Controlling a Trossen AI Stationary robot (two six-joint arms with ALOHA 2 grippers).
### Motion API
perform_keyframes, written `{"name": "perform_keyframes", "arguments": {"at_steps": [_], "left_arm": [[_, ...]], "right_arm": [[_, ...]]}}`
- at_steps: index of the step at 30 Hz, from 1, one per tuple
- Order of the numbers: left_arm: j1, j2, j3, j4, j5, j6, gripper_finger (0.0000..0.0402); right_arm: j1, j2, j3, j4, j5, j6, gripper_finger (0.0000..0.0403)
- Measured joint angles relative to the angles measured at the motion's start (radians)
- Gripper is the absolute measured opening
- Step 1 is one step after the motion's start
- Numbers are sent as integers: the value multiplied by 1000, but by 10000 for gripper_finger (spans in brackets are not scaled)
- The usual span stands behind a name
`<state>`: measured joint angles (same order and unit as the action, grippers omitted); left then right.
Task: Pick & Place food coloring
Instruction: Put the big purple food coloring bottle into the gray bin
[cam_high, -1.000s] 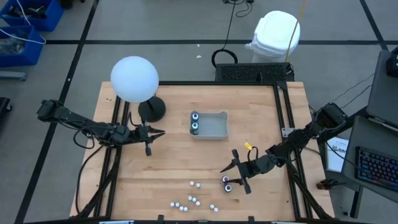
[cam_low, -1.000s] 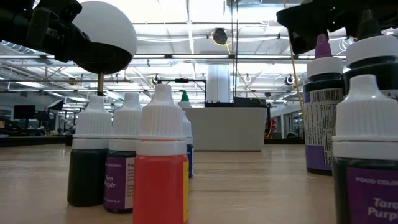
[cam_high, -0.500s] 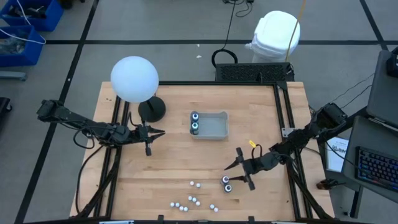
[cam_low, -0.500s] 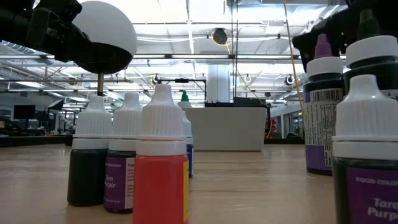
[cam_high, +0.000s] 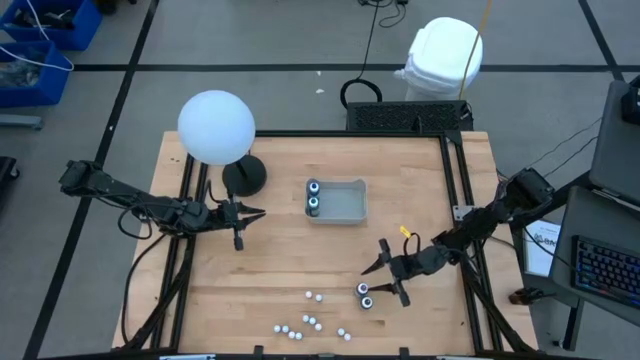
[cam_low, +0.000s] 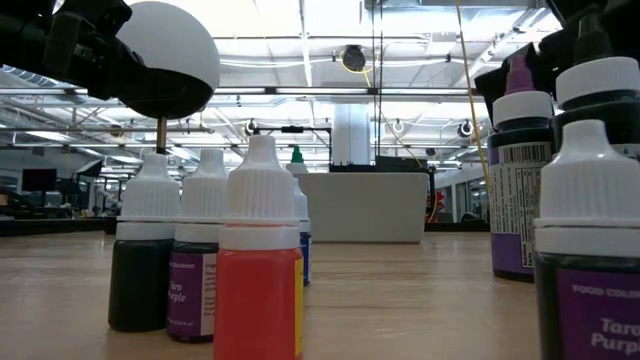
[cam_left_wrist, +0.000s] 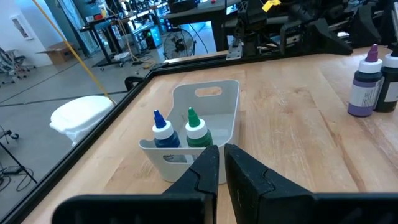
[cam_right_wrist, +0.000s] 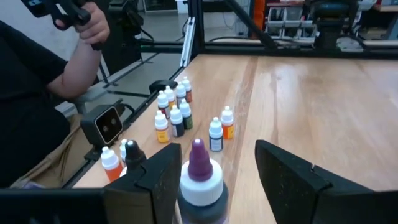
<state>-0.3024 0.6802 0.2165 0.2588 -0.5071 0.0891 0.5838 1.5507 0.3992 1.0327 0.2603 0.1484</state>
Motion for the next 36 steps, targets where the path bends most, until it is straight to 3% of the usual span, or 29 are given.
{"name": "perform_keyframes", "arguments": {"at_steps": [16,29,36], "left_arm": [[0,0,0,0,0,0,35],[0,0,0,-1,0,0,35],[0,0,0,-1,0,0,35]], "right_arm": [[0,161,5,161,-1,24,196],[0,232,46,168,-3,22,190],[0,232,46,168,-4,16,155]]}}
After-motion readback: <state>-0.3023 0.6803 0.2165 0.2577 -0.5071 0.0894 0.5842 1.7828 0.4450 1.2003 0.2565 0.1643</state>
